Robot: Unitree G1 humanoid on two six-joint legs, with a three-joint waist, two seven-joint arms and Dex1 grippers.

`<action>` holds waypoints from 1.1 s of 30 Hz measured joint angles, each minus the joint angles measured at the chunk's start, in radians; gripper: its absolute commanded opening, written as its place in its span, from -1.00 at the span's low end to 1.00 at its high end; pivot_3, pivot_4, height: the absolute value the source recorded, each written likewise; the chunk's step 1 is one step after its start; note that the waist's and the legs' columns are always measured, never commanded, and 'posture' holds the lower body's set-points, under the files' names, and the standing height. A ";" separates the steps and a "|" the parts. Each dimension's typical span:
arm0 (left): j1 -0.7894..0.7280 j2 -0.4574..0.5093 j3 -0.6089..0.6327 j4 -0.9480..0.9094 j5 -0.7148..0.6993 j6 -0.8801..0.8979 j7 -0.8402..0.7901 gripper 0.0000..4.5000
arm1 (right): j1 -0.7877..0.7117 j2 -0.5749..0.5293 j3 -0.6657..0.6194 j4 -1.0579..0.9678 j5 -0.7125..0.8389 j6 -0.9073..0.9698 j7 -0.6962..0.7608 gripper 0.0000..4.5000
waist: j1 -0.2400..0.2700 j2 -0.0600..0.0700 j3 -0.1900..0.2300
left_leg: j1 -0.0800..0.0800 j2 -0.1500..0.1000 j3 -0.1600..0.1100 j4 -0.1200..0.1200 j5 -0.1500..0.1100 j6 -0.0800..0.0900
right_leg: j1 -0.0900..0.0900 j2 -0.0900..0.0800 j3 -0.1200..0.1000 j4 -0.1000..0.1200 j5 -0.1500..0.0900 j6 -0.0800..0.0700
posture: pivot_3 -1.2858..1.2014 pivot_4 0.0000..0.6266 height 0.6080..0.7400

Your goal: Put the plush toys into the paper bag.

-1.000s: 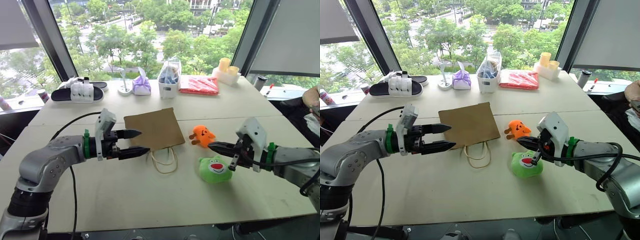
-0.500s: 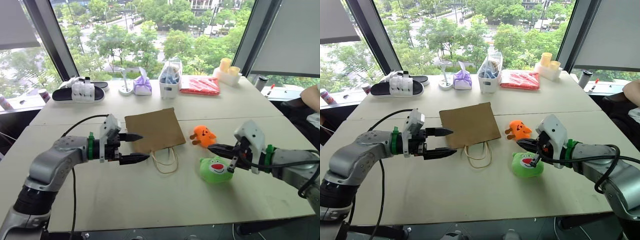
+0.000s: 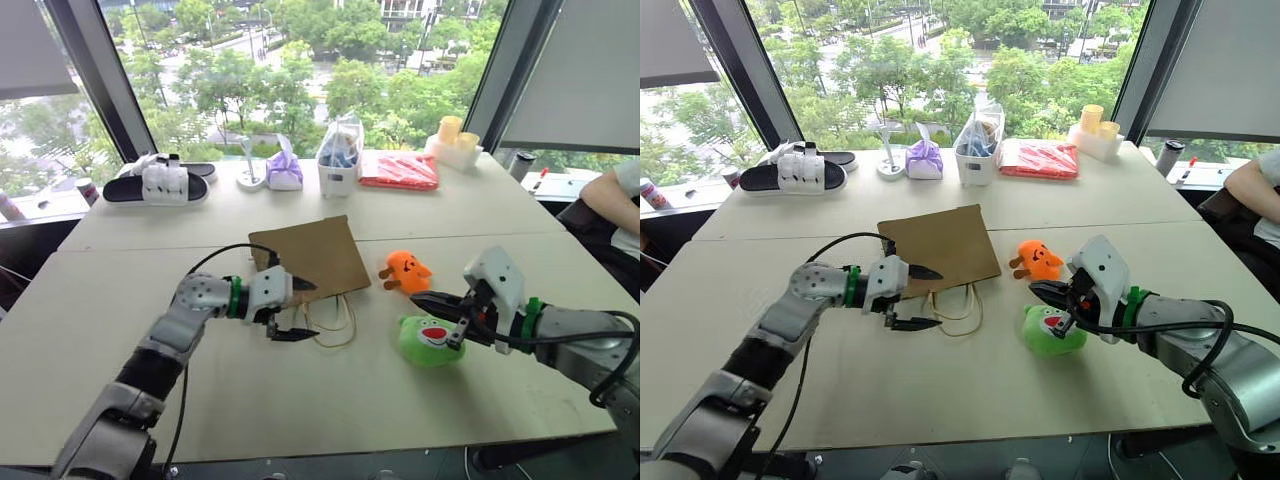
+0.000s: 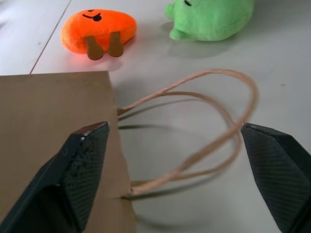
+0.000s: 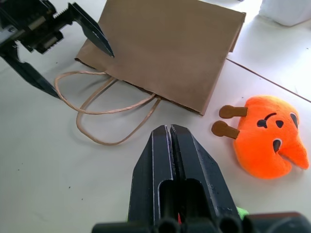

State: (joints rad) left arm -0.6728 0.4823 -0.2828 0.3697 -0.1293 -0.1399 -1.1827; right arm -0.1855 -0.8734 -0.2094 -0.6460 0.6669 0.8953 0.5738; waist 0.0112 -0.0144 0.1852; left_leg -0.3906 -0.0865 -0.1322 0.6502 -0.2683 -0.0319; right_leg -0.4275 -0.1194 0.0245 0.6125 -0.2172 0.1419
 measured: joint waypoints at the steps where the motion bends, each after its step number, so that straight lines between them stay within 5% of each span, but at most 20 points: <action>1: -0.005 -0.010 0.000 0.018 0.006 -0.013 0.002 0.16 | 0.004 0.000 0.000 -0.001 -0.001 0.000 -0.003 -1.00 | -0.001 0.000 0.000 | 0.000 0.000 0.000 0.000 0.000 0.000 | 0.000 0.000 0.000 0.000 0.000 0.000 | 0.03 -0.52 1.00; 6: -0.013 -0.030 0.002 0.090 0.020 -0.060 -0.003 -0.97 | 0.017 0.001 0.000 -0.024 0.002 0.001 -0.020 -1.00 | 0.001 0.000 0.000 | 0.000 0.000 0.000 0.000 0.000 0.000 | 0.000 0.000 0.000 0.000 0.000 0.000 | 0.03 -0.52 1.00; 11: -0.053 -0.093 0.070 0.057 -0.075 0.100 0.016 -0.99 | 0.013 0.055 0.032 -0.058 0.002 0.014 -0.069 -1.00 | 0.001 -0.001 0.000 | -0.001 0.000 -0.001 0.002 0.000 0.000 | 0.000 0.000 -0.001 0.001 0.000 0.000 | 0.03 -0.52 1.00; 19: -0.153 -0.114 0.189 -0.148 -0.275 0.449 0.078 -0.99 | -0.081 0.260 0.272 0.034 -0.136 -0.009 -0.196 -1.00 | -0.022 0.000 -0.001 | 0.001 0.000 -0.002 0.001 0.000 -0.001 | 0.000 0.001 -0.001 0.003 0.000 0.000 | 0.03 -0.52 1.00; 33: -0.104 -0.057 0.240 -0.327 -0.378 0.673 0.126 -0.99 | -0.365 0.649 0.459 0.736 -0.432 -0.331 -0.236 -1.00 | -0.030 0.000 0.000 | 0.001 -0.001 -0.003 -0.002 0.006 -0.009 | -0.002 0.001 0.000 0.004 0.000 0.000 | 0.03 -0.52 1.00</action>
State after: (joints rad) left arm -0.7763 0.4253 -0.0425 0.0427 -0.5072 0.5330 -1.0565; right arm -0.5502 -0.2240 0.2498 0.0901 0.2351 0.5642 0.3376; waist -0.0190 -0.0142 0.1847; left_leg -0.3897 -0.0872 -0.1357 0.6487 -0.2628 -0.0414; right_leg -0.4297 -0.1182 0.0242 0.6167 -0.2171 0.1420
